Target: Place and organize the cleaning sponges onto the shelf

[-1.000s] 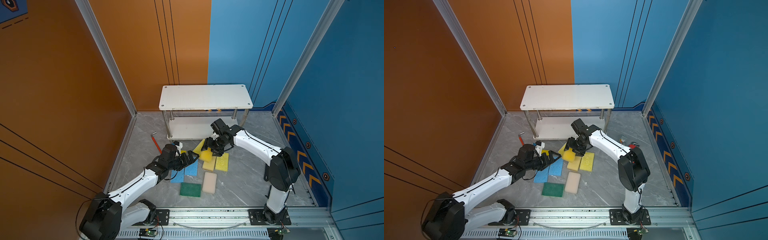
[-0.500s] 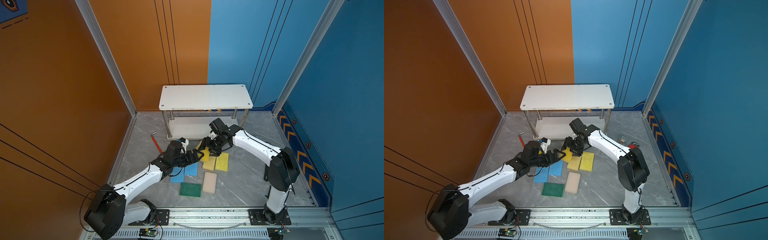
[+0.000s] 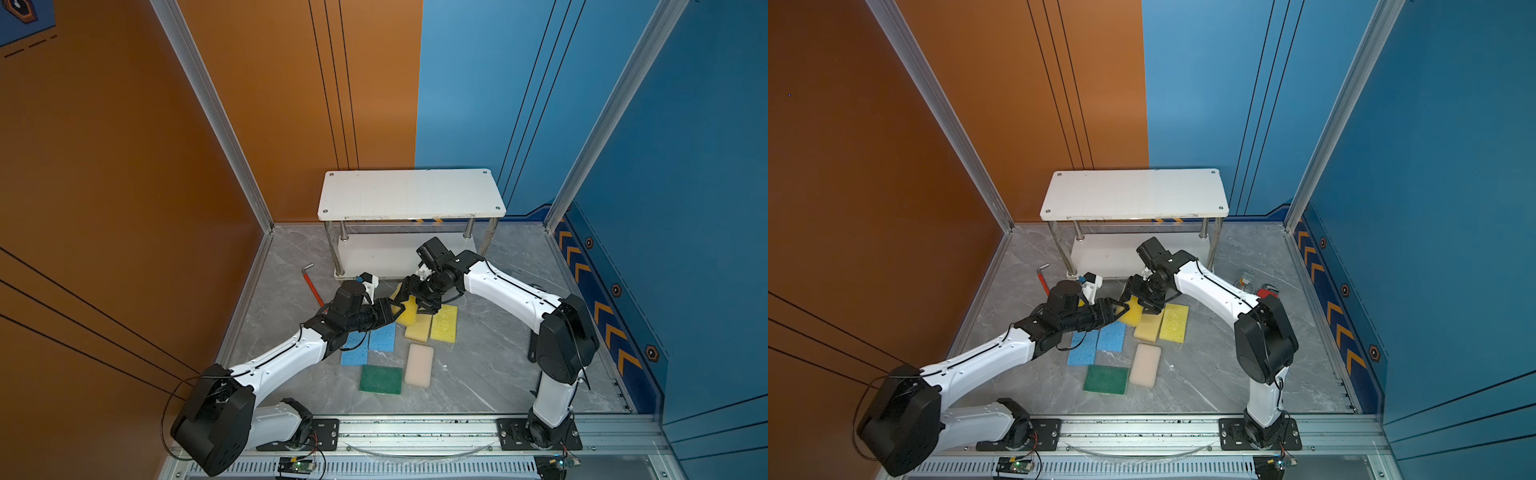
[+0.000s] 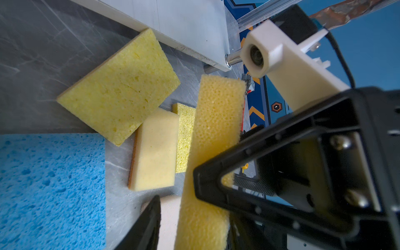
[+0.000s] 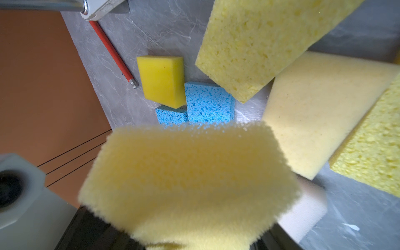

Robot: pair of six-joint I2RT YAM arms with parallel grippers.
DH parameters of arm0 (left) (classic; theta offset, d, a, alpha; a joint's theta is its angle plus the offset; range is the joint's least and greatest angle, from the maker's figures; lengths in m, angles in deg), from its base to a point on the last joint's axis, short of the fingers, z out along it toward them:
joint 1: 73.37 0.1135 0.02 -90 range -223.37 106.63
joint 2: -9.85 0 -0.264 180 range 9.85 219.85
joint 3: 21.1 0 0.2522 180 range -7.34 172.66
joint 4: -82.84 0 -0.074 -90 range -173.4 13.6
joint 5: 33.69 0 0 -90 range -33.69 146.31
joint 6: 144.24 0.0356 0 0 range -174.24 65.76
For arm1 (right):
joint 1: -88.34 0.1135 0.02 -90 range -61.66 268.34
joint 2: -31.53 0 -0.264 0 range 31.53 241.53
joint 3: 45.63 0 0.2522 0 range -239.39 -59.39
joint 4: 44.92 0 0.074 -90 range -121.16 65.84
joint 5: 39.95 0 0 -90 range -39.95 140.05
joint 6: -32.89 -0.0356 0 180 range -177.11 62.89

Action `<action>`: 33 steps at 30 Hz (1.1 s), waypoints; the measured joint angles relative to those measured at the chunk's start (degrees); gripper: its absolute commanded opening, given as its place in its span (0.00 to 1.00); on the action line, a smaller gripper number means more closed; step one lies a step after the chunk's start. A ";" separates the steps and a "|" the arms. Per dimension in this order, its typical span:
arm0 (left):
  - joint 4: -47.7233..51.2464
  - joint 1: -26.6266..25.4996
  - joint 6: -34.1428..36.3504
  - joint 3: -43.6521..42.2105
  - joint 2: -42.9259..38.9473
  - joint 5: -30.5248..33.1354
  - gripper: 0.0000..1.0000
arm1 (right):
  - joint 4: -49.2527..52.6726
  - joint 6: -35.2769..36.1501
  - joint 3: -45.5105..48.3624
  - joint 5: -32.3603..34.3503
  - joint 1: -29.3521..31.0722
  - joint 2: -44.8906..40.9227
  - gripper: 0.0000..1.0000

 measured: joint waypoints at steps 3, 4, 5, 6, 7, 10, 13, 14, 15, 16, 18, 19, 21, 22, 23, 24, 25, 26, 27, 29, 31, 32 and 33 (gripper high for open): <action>-0.81 0.28 -0.26 -0.04 0.15 -0.24 0.47 | -0.55 -0.22 0.00 0.00 0.07 0.00 0.71; -1.01 0.42 -0.37 -0.07 0.15 -0.42 0.47 | -0.79 -0.33 0.00 0.00 0.11 0.00 0.71; -1.14 0.57 -0.42 -0.09 0.15 -0.57 0.45 | -0.98 -0.39 0.00 0.00 0.13 0.00 0.71; -1.27 0.76 -0.55 -0.13 0.13 -0.70 0.42 | -1.16 -0.42 0.00 0.00 0.15 0.00 0.71; -1.29 0.96 -0.79 -0.15 0.13 -0.85 0.40 | -1.36 -0.50 0.00 0.00 0.17 0.00 0.71; -1.92 1.46 -0.83 -0.46 0.13 -1.29 0.38 | -1.81 -0.92 0.00 0.00 0.26 0.02 0.72; -2.49 2.05 -1.31 -1.14 0.11 -1.90 0.29 | -1.97 -1.38 0.00 0.02 0.59 0.44 0.73; -2.54 2.21 -1.36 -1.40 0.07 -1.92 0.29 | -1.99 -1.42 0.00 0.02 0.70 0.66 0.74; -2.58 2.36 -1.27 -1.68 0.00 -2.01 0.28 | -1.99 -1.44 0.00 0.02 0.81 0.90 0.74; -2.56 2.51 -1.31 -1.99 -0.09 -2.08 0.29 | -2.01 -1.44 0.00 0.00 0.92 1.09 0.74; -2.51 2.75 -1.31 -2.36 -0.11 -2.12 0.28 | -2.01 -1.46 0.00 0.00 1.03 1.44 0.76; -2.51 2.86 -1.31 -2.51 -0.11 -2.12 0.28 | -1.99 -1.46 0.00 -0.04 1.03 1.53 0.76; -2.54 3.13 -1.33 -2.75 -0.20 -2.12 0.27 | -1.99 -1.46 0.00 -0.15 1.03 1.64 0.78; -2.54 3.23 -1.40 -2.82 -0.24 -2.12 0.26 | -1.99 -1.46 -0.02 -0.20 1.03 1.64 0.80; -2.54 3.32 -1.49 -2.82 -0.26 -2.10 0.24 | -1.99 -1.46 -0.02 -0.20 1.03 1.64 0.81; -2.54 3.41 -1.55 -2.82 -0.31 -2.10 0.24 | -1.99 -1.46 -0.04 -0.20 1.01 1.64 0.83; -2.56 3.56 -1.68 -2.89 -0.42 -2.10 0.24 | -1.97 -1.44 -0.15 -0.17 1.01 1.64 0.85; -2.56 3.74 -1.79 -3.02 -0.52 -2.05 0.24 | -1.97 -1.38 -0.33 -0.15 0.98 1.64 0.86; -2.54 3.96 -1.90 -3.17 -0.68 -2.05 0.24 | -1.97 -1.27 -0.48 -0.09 0.92 1.64 0.88; -2.54 4.59 -2.01 -3.76 -1.20 -2.01 0.24 | -1.99 -1.14 -0.87 0.31 0.72 1.57 0.90; -2.51 5.49 -2.34 -4.28 -1.86 -1.86 0.24 | -1.99 -0.72 -0.87 0.74 0.24 1.20 0.90; -2.54 6.21 -2.38 -4.57 -2.27 -1.86 0.24 | -2.03 -0.52 -0.85 0.98 -0.11 0.85 0.90; -2.51 7.02 -2.49 -4.76 -2.67 -1.86 0.24 | -2.19 -0.31 -0.70 1.25 -0.50 0.37 0.90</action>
